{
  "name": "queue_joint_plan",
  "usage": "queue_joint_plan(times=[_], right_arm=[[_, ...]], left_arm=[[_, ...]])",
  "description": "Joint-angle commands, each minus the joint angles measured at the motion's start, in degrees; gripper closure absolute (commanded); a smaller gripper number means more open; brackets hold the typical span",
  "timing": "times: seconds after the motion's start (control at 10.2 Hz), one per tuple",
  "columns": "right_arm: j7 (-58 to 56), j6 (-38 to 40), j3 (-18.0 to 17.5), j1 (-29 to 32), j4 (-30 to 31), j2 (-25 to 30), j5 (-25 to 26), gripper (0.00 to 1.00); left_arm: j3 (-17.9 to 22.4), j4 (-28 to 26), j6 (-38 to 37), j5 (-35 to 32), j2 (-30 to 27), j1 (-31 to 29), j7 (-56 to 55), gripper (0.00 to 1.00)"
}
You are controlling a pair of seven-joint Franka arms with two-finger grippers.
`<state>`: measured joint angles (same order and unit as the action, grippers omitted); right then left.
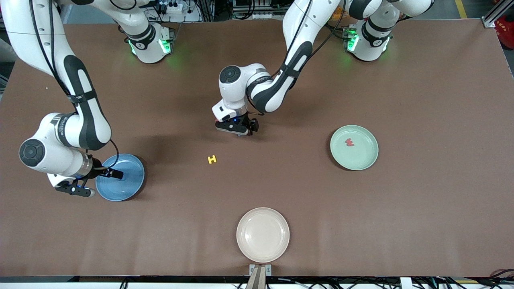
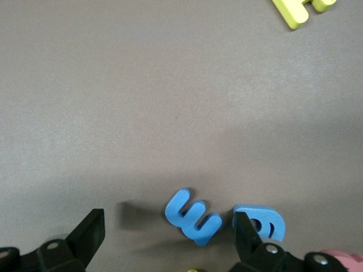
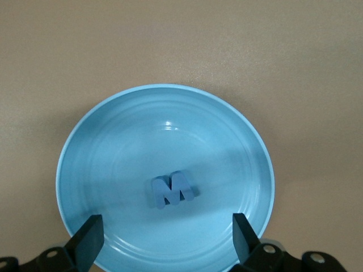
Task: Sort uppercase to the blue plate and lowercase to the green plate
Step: 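Release the blue M on the blue plate and lower the left gripper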
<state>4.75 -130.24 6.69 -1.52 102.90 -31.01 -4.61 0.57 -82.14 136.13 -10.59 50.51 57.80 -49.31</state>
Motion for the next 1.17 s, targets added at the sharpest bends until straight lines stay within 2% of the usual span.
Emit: queue_joint_plan(times=[0.0,0.49,0.78,1.08], right_arm=[[-0.36,0.16,-0.72,0.64,-0.07,0.08,0.75,0.0],[-0.36,0.16,-0.72,0.55,-0.07,0.16,0.75,0.0],[-0.27,0.16,-0.72,0.47,-0.07,0.08,0.75,0.0],[-0.45,0.16,-0.72,0.55,-0.07,0.08,0.75,0.0]], left_arm=[[0.4,1.19,0.54,-1.54,0.38,-0.41,3.41,0.0],[-1.53,1.01,1.85,-1.1,0.12,-1.29,10.36,0.0],[-5.31,-0.04,1.85,-1.01,-0.06,-3.13,14.06,0.0],[-5.58,-1.09,1.77,-0.84,-0.67,-4.97,16.87,0.0]])
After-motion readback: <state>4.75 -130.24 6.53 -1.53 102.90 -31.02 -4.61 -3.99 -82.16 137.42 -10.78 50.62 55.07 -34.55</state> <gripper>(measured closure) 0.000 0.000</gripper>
